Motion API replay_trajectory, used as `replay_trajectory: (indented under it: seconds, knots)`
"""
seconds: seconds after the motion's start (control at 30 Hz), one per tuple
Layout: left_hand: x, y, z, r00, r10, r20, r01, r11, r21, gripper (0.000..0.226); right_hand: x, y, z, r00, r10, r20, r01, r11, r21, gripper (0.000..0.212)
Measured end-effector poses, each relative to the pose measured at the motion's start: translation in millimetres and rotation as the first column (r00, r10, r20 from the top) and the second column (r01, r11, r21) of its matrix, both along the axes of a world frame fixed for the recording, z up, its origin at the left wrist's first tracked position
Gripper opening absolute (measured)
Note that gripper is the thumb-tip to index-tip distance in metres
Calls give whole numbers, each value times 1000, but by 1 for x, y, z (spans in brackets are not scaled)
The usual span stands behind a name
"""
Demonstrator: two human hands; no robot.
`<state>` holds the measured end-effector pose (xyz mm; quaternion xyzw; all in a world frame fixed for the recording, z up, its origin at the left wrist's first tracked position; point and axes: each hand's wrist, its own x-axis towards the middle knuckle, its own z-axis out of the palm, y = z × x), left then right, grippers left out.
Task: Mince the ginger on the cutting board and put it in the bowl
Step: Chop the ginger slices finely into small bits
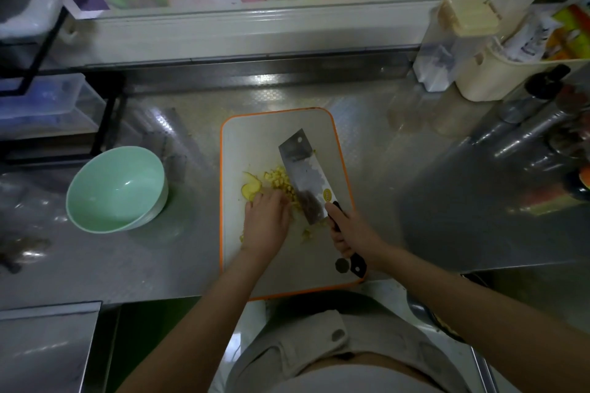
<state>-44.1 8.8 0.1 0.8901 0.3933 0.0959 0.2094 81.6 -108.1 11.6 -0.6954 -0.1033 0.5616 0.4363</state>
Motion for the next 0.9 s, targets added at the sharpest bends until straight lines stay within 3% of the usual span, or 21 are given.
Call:
replay_trajectory:
  seconds: [0.07, 0.13, 0.27, 0.43, 0.5, 0.63, 0.77, 0.9]
  knots:
    - [-5, 5, 6, 988, 73, 132, -69, 997, -37, 5, 1, 1, -1, 1000, -14, -3, 14, 1000, -8, 43]
    - [-15, 12, 4, 984, 94, 151, -88, 995, -49, 2, 2, 1, 0, 1000, -11, -2, 11, 1000, -6, 44]
    - [-36, 19, -15, 999, 14, -39, -16, 998, -63, 6, 1, 0, 3, 1000, 15, 7, -15, 1000, 7, 45]
    - [-49, 11, -19, 989, -47, -138, 26, 988, -151, 48, -5, -2, 4, 971, 107, 214, -108, 994, -6, 43]
    - [-50, 8, -20, 981, -70, -180, 46, 990, -131, 54, -5, -3, 3, 906, 219, 363, -223, 974, -30, 41]
    - [-53, -1, -29, 958, -129, -255, 117, 991, -62, 54, -8, -3, 6, 676, 450, 583, -431, 884, -183, 43]
    - [-52, -6, -31, 963, -118, -241, 114, 993, -29, 44, -9, 3, 9, 537, 586, 607, -550, 789, -275, 43]
    - [-51, -10, -32, 968, -102, -230, 99, 995, -21, 38, -7, 11, 11, 479, 626, 615, -584, 751, -309, 45]
